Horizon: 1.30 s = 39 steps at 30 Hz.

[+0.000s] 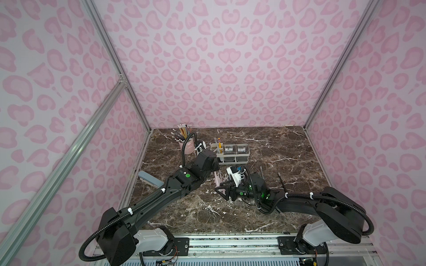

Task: Place the toothbrush into the toothbrush holder
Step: Pick up the toothbrush from the center of the board.

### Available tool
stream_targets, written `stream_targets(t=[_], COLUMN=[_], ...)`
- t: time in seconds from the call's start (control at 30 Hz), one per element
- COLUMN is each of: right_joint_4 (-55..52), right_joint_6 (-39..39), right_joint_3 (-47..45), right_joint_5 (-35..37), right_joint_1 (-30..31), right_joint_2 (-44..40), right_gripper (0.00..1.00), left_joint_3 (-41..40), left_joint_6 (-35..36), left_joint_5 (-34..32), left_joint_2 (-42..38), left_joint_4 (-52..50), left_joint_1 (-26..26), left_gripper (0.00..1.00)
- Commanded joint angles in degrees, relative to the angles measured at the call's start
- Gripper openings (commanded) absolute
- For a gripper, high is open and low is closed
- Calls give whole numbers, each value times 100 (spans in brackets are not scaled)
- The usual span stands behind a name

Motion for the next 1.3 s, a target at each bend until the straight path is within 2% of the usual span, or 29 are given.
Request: stream_targets(t=[0.0, 0.23, 0.63, 0.73, 0.8, 0.9, 0.93, 1.03, 1.13, 1.27], right_joint_4=[269, 275, 251, 227, 206, 149, 120, 78, 62, 13], right_joint_6=[29, 17, 28, 32, 25, -13, -21, -68, -93, -172], right_joint_3=[99, 116, 147, 156, 158, 152, 159, 93, 11, -75], right_joint_5=[-90, -119, -125, -124, -111, -84, -73, -32, -23, 30], right_joint_1=[11, 23, 20, 22, 28, 18, 21, 11, 15, 11], right_joint_2=[50, 101, 148, 138, 113, 81, 75, 43, 5, -93], right_gripper=[56, 44, 11, 4, 0, 0, 0, 0, 0, 0], left_joint_3=[-27, -42, 19, 36, 84, 230, 313, 628, 950, 1118], left_joint_6=[-58, -63, -92, -105, -107, -87, -59, 92, 251, 410], left_joint_5=[164, 287, 334, 329, 340, 319, 302, 386, 492, 1043], left_joint_2=[-17, -9, 88, 102, 106, 106, 106, 90, 98, 148], left_joint_4=[278, 315, 309, 279, 251, 82, -7, -357, -877, -1433], left_joint_1=[-1, -4, 1, -5, -1, 1, -1, 33, 127, 480], left_gripper=[3, 3, 4, 11, 20, 34, 42, 57, 59, 60])
